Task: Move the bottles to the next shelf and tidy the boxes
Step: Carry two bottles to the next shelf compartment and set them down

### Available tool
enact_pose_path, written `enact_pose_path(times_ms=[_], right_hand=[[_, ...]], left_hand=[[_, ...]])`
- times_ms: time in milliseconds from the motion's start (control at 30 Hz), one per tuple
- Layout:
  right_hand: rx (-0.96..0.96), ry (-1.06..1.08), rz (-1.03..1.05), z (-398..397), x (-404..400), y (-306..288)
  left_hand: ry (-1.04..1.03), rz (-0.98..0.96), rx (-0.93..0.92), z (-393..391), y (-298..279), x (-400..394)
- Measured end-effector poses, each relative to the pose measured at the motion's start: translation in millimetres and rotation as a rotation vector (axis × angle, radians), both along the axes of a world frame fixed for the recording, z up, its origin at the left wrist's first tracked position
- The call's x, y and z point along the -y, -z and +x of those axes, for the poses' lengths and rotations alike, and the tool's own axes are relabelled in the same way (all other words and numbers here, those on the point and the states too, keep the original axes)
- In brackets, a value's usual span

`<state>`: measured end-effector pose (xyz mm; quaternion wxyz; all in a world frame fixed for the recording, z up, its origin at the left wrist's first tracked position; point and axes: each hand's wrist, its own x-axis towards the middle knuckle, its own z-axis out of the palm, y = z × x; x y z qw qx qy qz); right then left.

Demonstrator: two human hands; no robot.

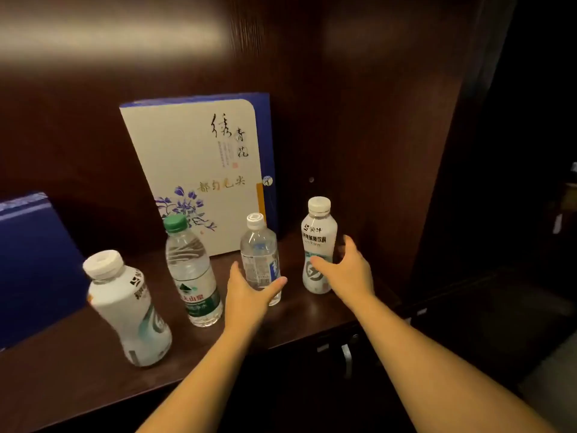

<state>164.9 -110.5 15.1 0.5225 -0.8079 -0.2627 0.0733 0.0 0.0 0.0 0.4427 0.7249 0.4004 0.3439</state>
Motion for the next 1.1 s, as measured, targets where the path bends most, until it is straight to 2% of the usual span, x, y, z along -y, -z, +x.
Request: enact_pose_path(times_ms=[233,567,767,867,1100], right_hand=[[-0.099,-0.086,0.211,15,-35,45],[-0.113,-0.094,0.255,6,-9,39],[-0.104,0.050,0.293,-12,66,36],[-0.098,0.176,0.303,-10,114,34],[-0.083,0.402,0.292,53,232,23]], left_hand=[[-0.072,0.015,0.155,29,42,-19],[-0.060,0.002,0.198,24,35,-1],[0.132,-0.078,0.234,8,28,61],[0.311,-0.137,0.289,16,26,113],[0.614,-0.196,0.305,100,7,224]])
